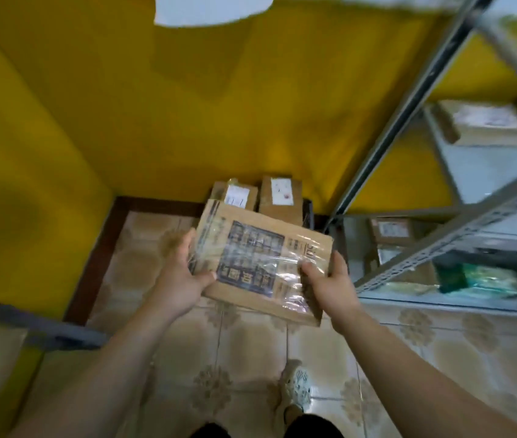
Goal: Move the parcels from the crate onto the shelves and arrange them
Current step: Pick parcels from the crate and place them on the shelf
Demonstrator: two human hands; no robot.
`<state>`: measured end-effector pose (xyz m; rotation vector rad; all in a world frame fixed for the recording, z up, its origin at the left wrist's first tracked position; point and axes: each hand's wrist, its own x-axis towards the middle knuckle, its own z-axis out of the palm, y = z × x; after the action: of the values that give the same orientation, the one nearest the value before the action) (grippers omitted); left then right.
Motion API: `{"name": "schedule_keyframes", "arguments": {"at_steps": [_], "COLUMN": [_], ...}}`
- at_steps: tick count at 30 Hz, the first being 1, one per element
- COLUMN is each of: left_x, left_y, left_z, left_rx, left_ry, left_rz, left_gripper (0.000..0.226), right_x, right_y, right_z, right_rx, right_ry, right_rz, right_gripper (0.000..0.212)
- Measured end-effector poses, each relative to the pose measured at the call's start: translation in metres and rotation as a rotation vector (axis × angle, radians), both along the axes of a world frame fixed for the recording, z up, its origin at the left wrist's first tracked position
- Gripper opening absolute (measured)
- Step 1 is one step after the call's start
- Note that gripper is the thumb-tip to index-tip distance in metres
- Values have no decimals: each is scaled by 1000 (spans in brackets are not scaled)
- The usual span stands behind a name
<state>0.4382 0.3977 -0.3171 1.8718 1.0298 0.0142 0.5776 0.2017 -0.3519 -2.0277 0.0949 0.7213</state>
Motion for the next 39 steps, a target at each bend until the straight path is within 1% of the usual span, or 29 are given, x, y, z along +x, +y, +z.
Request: {"name": "schedule_keyframes", "arguments": {"at_steps": [2,3,4,6,8,12,14,16,18,20,25,28,30,33,36,38,39], "left_x": [-5,-8,-12,-17,-23,-34,-38,-42,-44,-44,-44,-43,-42,-38,-34,-31,-27], "left_y": [4,5,6,8,4,-10,-20,-33,-51,-72,-142,-181,-216,-270,-324,-358,-374], "left_z": [38,56,72,97,123,161,175,187,200,212,233,239,242,246,246,246,245], "left_rx": [136,162,156,153,137,92,27,-51,-75,-66,-102,-195,-221,-210,-237,-241,-246], "left_ry": [-26,-49,-84,-175,-231,-404,-521,-626,-672,-701,-749,-776,-780,-801,-817,-814,-803], "left_rz": [-57,-64,-69,-85,-113,-144,-140,-118,-81,-45,-98,-195,-275,-369,-436,-476,-488], "left_gripper": [96,100,102,101,91,70,62,47,35,29,31,46,51,49,44,42,45], "right_x": [-11,-17,-23,-36,-49,-70,-79,-88,-96,-102,-114,-122,-127,-135,-149,-155,-157], "right_y": [2,2,2,-3,-12,-41,-55,-70,-85,-105,-183,-229,-265,-319,-368,-403,-423], "right_z": [38,55,73,109,143,187,205,220,231,239,259,271,278,286,292,291,289], "right_rx": [81,119,153,224,271,286,309,329,349,339,290,320,360,385,405,398,389], "right_ry": [-71,-102,-130,-189,-223,-321,-345,-350,-353,-368,-462,-490,-483,-512,-600,-670,-702], "right_rz": [-74,-112,-153,-216,-274,-357,-394,-424,-453,-476,-521,-565,-600,-630,-706,-782,-813], "right_gripper": [47,54,61,67,68,63,55,51,50,48,42,40,46,55,62,75,78]}}
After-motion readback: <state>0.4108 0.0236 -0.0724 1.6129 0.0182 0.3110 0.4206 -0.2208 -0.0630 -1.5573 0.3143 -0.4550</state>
